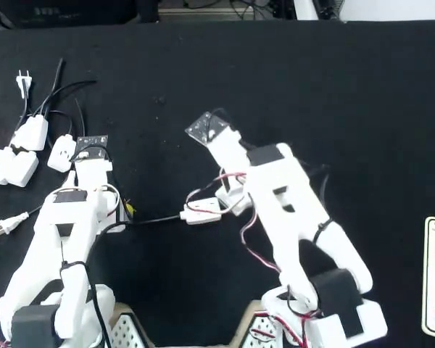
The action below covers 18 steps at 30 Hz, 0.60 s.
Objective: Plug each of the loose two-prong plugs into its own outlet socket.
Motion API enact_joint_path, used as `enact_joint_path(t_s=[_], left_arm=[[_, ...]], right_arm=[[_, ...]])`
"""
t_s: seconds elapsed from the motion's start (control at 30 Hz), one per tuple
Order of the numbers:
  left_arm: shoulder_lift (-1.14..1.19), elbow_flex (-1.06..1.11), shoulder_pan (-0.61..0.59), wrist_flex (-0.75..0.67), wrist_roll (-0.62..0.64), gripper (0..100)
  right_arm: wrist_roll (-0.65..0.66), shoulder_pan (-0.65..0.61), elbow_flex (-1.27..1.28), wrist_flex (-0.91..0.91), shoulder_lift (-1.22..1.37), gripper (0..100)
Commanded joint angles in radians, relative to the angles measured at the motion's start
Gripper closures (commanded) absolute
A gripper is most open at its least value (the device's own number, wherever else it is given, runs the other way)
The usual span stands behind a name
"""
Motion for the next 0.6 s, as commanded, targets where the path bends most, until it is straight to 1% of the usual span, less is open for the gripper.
enact_joint_path(t_s=[0.0,0.1,0.17,0.3,0.43,0.57], left_arm=[[-0.008,-0.053,-0.012,0.005,-0.009,77],[-0.008,-0.053,-0.012,0.005,-0.009,77],[-0.008,-0.053,-0.012,0.005,-0.006,77],[-0.008,-0.048,-0.012,0.005,-0.005,77],[0.000,-0.044,-0.002,0.006,-0.003,77],[-0.008,-0.013,-0.004,0.012,-0.009,77]], right_arm=[[0.008,0.026,-0.148,0.195,-0.005,98.8],[0.020,0.017,-0.173,0.322,-0.018,98.8],[0.054,-0.005,-0.151,0.348,-0.024,98.8],[0.066,-0.049,-0.079,0.296,-0.019,98.8],[0.061,-0.075,-0.070,0.245,-0.018,98.8],[-0.011,-0.124,-0.070,0.190,-0.016,98.8]])
